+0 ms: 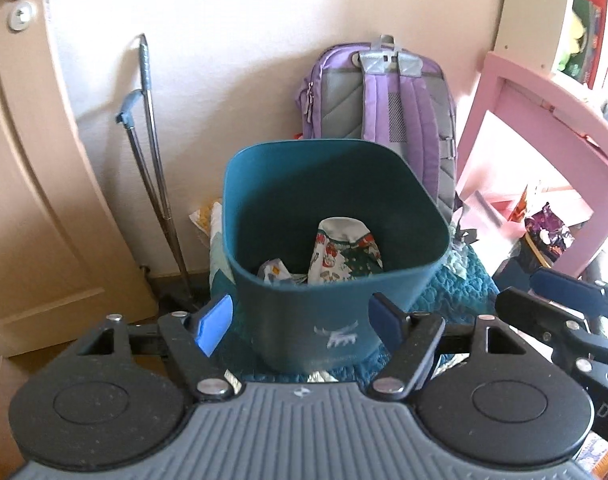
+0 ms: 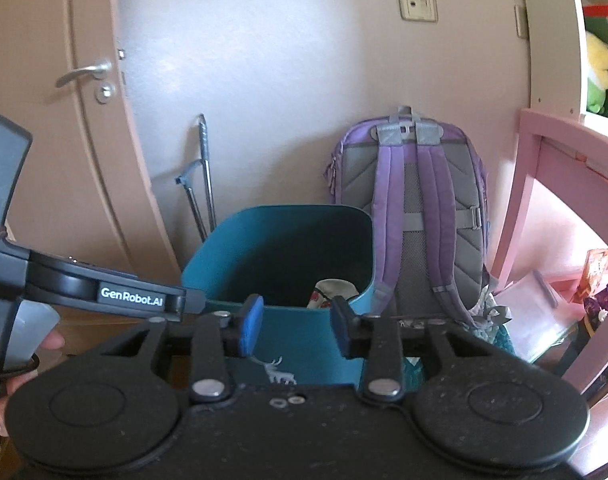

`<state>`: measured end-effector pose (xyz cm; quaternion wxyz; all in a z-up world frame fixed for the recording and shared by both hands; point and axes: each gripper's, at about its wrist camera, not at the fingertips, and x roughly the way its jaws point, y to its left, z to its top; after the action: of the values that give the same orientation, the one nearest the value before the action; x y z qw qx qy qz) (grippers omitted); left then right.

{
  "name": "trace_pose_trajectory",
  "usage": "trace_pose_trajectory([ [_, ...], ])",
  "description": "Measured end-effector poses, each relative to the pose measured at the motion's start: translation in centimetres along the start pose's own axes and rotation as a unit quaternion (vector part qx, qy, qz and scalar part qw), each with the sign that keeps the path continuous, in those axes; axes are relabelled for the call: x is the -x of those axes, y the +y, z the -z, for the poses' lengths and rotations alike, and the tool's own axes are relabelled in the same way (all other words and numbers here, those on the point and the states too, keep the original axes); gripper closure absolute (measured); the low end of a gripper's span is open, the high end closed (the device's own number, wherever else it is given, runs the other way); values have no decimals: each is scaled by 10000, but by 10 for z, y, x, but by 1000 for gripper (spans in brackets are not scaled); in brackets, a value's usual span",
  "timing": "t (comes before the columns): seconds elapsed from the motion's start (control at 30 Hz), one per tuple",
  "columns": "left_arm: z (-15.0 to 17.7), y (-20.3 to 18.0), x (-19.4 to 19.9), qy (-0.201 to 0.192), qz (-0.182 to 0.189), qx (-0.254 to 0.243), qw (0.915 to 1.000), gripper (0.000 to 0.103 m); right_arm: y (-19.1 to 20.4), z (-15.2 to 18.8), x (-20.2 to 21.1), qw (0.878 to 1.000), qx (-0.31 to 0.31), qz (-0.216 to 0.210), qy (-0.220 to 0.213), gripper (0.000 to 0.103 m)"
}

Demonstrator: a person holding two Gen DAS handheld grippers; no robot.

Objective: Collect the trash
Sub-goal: 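Withdraw both tools from the bin and lower them to the floor pile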

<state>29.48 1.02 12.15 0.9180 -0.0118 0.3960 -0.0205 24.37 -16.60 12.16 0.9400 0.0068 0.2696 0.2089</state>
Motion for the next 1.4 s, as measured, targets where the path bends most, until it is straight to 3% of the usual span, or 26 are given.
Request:
trace_pose_trajectory([
  [0.2,35,2,38,-103,-16,132,9999,23,7,21,39,9998,-25,-156,-109,51],
  [0.27,49,4,47,-154,-21,203,9997,23,11,31,48,9997,-13,-236,-105,46],
  [0.43,85,17,54,-186,14,404,9990,20,15,65,49,9989,3,-457,52,42],
  [0.57,115,35,34,6,138,538,9985,18,13,100,27,9978,-75,-474,462,41],
  [0.7,150,55,-4,244,93,620,9977,4,8,140,-9,9941,-193,-417,985,40],
  [0.9,219,79,-75,720,-188,875,9934,4,-3,215,-78,9797,-386,-450,1917,40],
  [1.03,275,91,-145,1576,-216,1368,9777,4,-8,269,-130,9640,-589,-478,2548,40],
  [1.23,337,100,-239,2416,-655,1490,9566,4,-9,341,-193,9410,-298,-603,3316,40],
  [1.33,365,114,-286,2927,-711,1905,9343,4,-6,380,-224,9218,-96,-587,3831,40],
  [1.4,382,126,-316,3242,-820,2275,9146,4,-2,402,-242,9084,84,-664,4128,40],
])
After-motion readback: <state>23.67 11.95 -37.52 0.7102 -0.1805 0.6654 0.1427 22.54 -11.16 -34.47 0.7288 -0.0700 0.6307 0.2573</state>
